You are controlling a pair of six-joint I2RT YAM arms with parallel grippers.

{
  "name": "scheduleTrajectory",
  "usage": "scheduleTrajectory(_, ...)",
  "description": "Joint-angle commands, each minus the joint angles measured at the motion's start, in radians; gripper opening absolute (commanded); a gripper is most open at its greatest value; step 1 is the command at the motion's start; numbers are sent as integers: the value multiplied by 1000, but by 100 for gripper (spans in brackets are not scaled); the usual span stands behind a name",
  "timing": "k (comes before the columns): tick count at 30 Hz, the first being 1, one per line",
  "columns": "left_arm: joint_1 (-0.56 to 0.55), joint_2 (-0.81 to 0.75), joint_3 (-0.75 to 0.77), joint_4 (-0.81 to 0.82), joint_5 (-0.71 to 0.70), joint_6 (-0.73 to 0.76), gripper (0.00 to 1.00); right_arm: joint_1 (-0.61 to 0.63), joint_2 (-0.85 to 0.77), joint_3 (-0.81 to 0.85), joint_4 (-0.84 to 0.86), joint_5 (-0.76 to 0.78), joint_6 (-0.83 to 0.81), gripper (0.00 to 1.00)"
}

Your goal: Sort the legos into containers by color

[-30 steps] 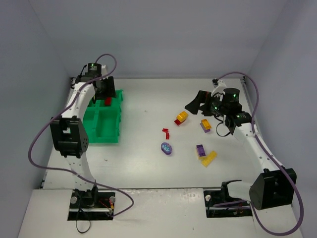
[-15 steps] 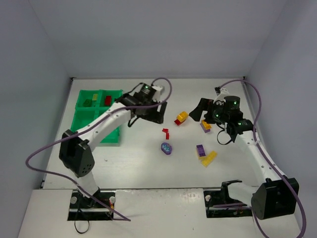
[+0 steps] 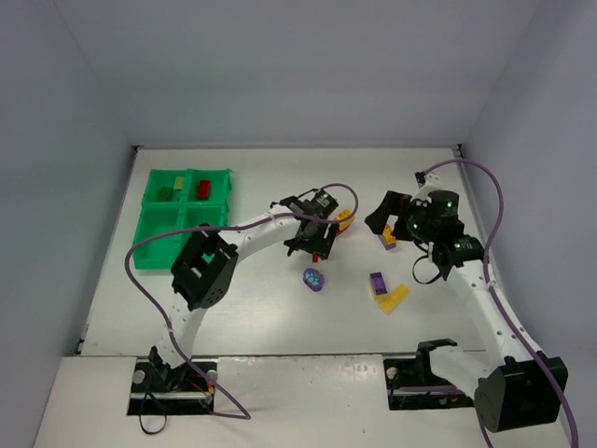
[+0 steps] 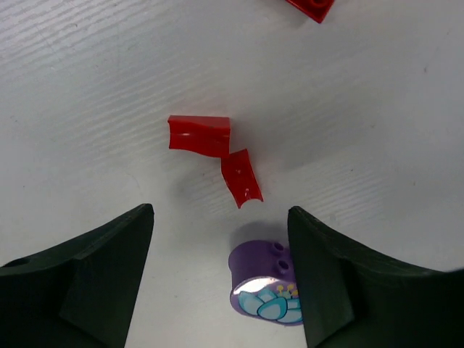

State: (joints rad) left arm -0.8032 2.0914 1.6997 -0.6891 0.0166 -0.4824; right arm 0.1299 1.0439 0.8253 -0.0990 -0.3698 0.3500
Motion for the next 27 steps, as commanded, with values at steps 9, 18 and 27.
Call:
scheduleTrajectory(9, -21, 65, 101, 45, -75, -84, 36, -39, -39, 9, 9, 22, -20, 93)
scheduleTrajectory(18, -30, 76, 94, 39, -84, -102, 8, -72, -22, 14, 7, 2, -37, 93)
scheduleTrajectory(27, 36, -155, 89, -36, -167, -9, 0, -85, -2, 21, 10, -6, -46, 93)
